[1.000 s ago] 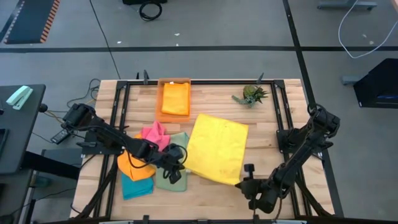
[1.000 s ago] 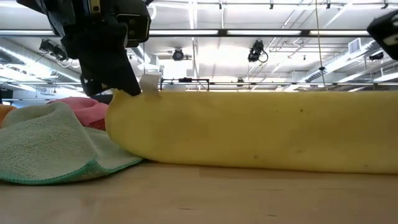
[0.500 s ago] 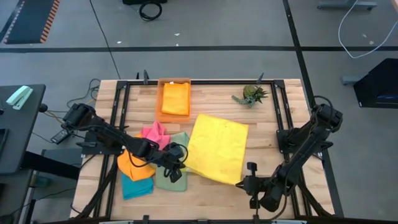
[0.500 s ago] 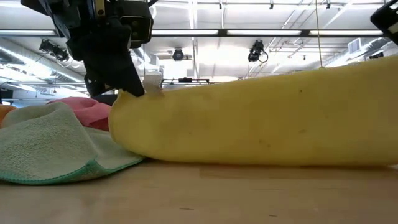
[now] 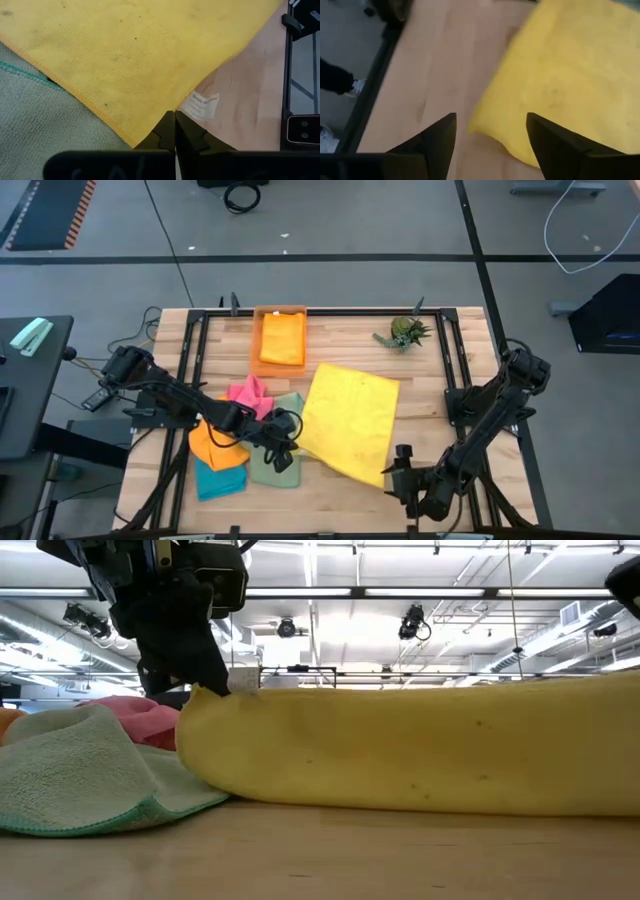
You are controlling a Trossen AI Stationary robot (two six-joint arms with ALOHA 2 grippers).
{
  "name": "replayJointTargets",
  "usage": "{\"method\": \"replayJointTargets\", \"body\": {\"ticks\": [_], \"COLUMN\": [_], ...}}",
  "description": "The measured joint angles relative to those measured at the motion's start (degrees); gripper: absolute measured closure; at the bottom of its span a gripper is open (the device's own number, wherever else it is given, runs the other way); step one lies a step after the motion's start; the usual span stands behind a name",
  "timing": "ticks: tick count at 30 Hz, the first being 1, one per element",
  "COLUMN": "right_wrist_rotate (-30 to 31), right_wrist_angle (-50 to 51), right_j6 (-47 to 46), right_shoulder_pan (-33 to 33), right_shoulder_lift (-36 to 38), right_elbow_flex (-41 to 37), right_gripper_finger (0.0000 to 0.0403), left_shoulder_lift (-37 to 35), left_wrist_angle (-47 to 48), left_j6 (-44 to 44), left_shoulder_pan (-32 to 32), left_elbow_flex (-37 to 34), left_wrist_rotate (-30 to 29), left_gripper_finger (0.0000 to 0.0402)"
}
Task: Fold microfiber towels
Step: Fold the yellow microfiber cloth
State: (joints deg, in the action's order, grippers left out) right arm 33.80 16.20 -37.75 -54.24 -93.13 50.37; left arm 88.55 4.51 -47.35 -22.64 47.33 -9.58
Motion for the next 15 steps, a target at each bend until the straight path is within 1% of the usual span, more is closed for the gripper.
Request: {"method": "replayJointTargets", "body": {"ticks": [2,5,8,10,15], "right_wrist_rotate": [-0.2,-0.4,1.3,3.3,3.9], "right_wrist_angle": [-1.6,-1.8,-1.8,-1.8,-1.8], "right_j6": [1.7,1.6,1.5,1.5,-0.1], "right_shoulder_pan": [-0.7,-1.6,-2.2,-2.0,-0.4], "right_shoulder_lift": [-1.0,-2.4,-3.8,-4.7,-6.1], "right_elbow_flex": [0.0,0.0,0.0,0.0,0.0], "right_gripper_finger": [0.0147,0.0144,0.0144,0.0144,0.0154], "left_shoulder_lift": [0.0,0.0,0.0,0.0,0.0], "left_wrist_angle": [0.0,0.0,0.0,0.0,0.0], "left_j6": [0.0,0.0,0.0,0.0,0.0], "left_shoulder_pan": [0.2,0.8,1.0,1.0,1.1], "left_elbow_flex": [0.0,0.0,0.0,0.0,0.0], "left_wrist_rotate": [0.0,0.0,0.0,0.0,0.4], "left_gripper_finger": [0.0397,0.0396,0.0394,0.0397,0.0394]}}
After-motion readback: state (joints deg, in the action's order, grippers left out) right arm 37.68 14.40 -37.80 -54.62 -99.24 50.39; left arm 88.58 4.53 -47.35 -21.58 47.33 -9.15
